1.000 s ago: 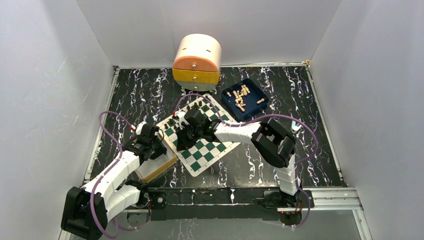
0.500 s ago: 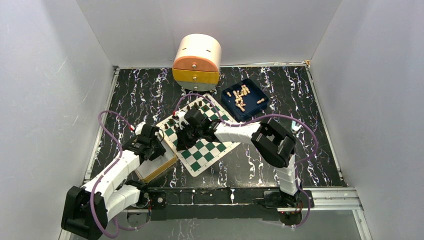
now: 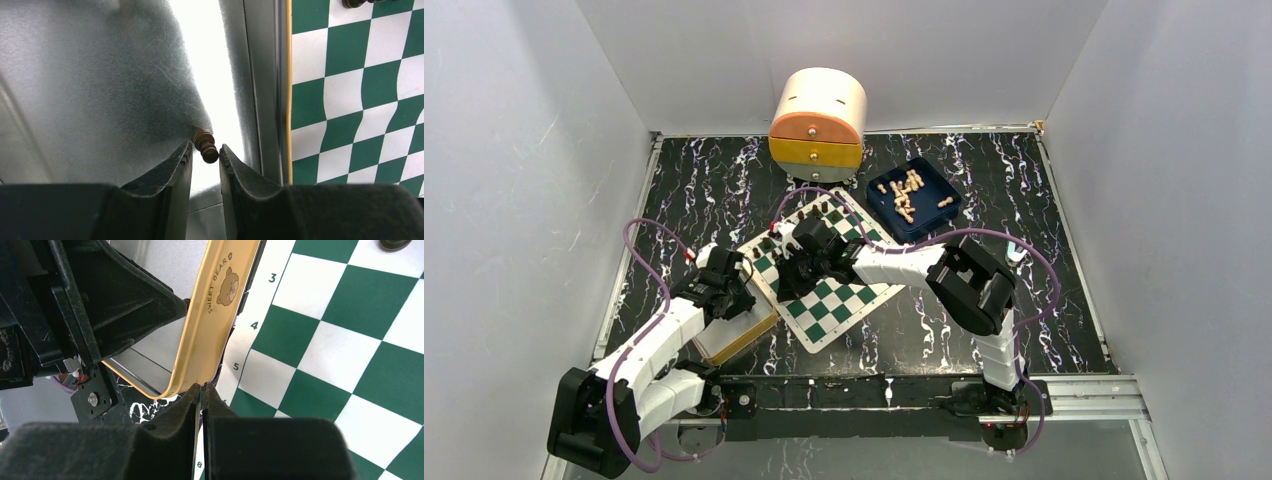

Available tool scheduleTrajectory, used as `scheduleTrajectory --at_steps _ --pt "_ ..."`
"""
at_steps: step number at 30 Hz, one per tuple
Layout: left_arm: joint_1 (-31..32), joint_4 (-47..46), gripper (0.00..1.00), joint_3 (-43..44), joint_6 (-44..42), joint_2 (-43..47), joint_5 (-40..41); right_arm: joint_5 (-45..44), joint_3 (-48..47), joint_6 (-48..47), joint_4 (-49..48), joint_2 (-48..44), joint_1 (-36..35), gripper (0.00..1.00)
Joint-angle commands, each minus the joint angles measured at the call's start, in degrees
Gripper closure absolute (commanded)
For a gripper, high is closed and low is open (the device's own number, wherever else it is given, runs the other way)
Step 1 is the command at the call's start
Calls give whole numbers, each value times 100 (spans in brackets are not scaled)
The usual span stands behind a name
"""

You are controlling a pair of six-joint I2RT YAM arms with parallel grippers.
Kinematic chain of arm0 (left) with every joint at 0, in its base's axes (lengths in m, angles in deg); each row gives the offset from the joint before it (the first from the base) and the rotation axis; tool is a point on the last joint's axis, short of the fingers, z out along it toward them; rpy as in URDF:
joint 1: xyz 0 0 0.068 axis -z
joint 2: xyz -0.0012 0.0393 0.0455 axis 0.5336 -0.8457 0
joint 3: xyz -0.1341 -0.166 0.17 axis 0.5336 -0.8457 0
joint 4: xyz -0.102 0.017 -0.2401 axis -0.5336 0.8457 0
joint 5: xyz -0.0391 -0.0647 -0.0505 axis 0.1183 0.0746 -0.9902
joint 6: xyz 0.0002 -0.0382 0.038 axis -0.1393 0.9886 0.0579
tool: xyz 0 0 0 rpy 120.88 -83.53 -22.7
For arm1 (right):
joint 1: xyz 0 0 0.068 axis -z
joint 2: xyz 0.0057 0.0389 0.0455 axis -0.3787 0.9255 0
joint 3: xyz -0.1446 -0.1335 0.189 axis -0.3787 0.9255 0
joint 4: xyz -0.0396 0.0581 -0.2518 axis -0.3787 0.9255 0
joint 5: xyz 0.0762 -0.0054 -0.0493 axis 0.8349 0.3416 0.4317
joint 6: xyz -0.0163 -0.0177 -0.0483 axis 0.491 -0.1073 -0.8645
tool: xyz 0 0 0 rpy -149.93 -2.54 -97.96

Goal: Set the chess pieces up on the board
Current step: Pick up the chess piece from the storage box.

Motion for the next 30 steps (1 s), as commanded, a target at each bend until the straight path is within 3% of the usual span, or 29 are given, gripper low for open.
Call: scheduleTrajectory --at_steps 1,10,23,30 --pt "-33 55 76 192 -69 2 -2 39 -61 -91 -223 -190 15 86" --pt "-37 46 77 148 -78 -130 -82 34 -61 -94 -215 -223 10 86" --pt "-33 538 89 573 -374 65 67 23 -2 -72 -224 -274 12 86" --pt "-35 1127 91 1067 -606 294 151 4 17 -38 -225 -480 15 75"
